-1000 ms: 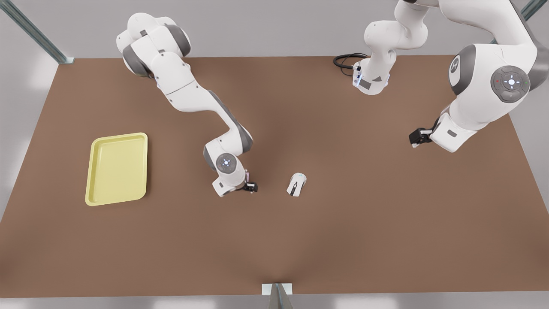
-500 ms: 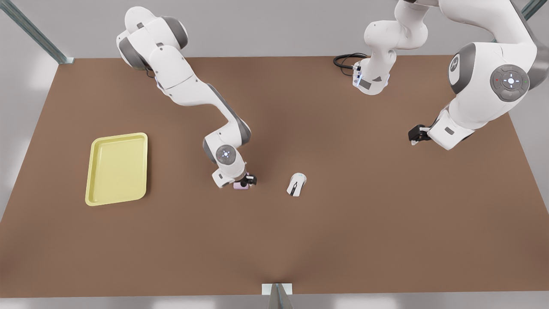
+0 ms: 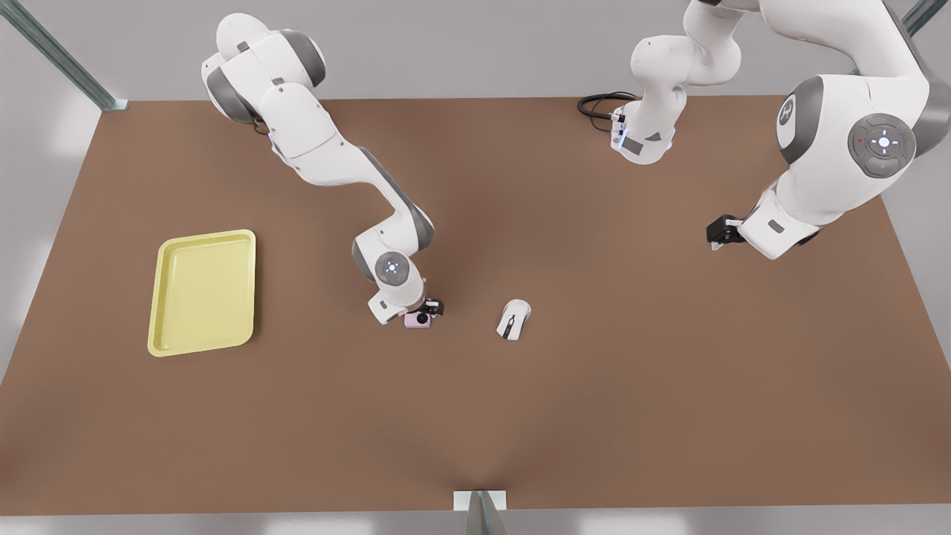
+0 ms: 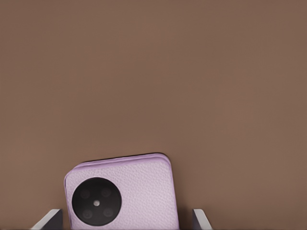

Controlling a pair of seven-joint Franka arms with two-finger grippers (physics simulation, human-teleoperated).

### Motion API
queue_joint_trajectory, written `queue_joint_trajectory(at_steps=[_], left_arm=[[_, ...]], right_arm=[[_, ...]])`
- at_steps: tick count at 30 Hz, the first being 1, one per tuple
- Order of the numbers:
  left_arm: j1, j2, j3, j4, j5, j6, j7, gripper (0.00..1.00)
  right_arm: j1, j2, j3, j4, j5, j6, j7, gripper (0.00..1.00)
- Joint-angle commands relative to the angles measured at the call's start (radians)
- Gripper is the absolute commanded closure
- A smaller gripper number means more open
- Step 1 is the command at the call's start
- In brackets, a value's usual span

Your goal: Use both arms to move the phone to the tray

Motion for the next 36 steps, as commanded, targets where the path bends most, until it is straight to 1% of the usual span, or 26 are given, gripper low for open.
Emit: queue_joint_trajectory(at_steps=[1,4,5,6,7,9,11,15,16,20,23,29,32,36], left_arm=[[0.001,-0.001,0.000,0.000,0.001,-0.001,0.028,0.00],[-0.001,-0.001,-0.002,0.000,0.001,-0.001,0.022,0.00],[-0.001,-0.001,-0.002,0.000,0.001,-0.001,0.018,0.00],[-0.001,-0.001,-0.003,0.000,0.002,-0.001,0.018,0.00],[-0.001,-0.003,-0.003,0.000,0.001,-0.001,0.018,0.00],[-0.001,-0.004,-0.003,0.000,0.002,-0.001,0.018,0.00],[-0.002,-0.006,-0.003,0.000,0.002,-0.001,0.017,0.00],[-0.001,-0.006,-0.005,0.000,0.001,-0.001,0.017,0.00],[-0.002,-0.006,-0.005,0.000,0.001,-0.001,0.017,0.00],[-0.002,-0.007,-0.006,0.000,0.002,-0.002,0.017,0.00],[-0.005,-0.007,-0.008,0.000,0.001,-0.002,0.003,0.00],[-0.005,-0.009,-0.009,0.000,0.001,-0.008,0.002,0.00],[-0.007,-0.009,-0.009,0.000,0.001,-0.007,0.000,0.00],[-0.007,-0.010,-0.011,0.000,0.001,-0.008,0.000,0.00]], right_arm=[[0.000,0.005,0.000,0.002,0.003,0.001,-0.086,0.00],[-0.002,0.012,0.001,0.005,0.013,0.000,-0.086,0.00],[-0.002,0.012,0.001,0.005,0.013,-0.002,-0.088,0.02],[-0.002,0.011,0.001,0.007,0.013,-0.002,-0.088,0.02],[-0.002,0.011,0.001,0.007,0.013,-0.003,-0.088,0.11],[-0.002,0.011,0.001,0.007,0.013,-0.005,-0.094,0.15],[-0.002,0.011,0.001,0.011,0.013,-0.009,-0.095,0.23],[-0.002,0.011,0.001,0.010,0.013,-0.009,-0.097,0.25],[-0.002,0.011,0.001,0.010,0.013,-0.011,-0.112,0.28],[-0.006,0.011,0.001,0.011,0.013,-0.012,-0.114,0.27],[-0.006,0.008,0.001,0.011,0.013,-0.012,-0.114,0.25],[-0.017,-0.037,0.001,0.005,0.016,-0.035,-0.118,0.25],[-0.072,-0.092,0.000,-0.030,0.018,-0.098,-0.229,0.25],[-0.221,-0.208,0.000,-0.185,0.016,-0.097,-0.465,0.25]])
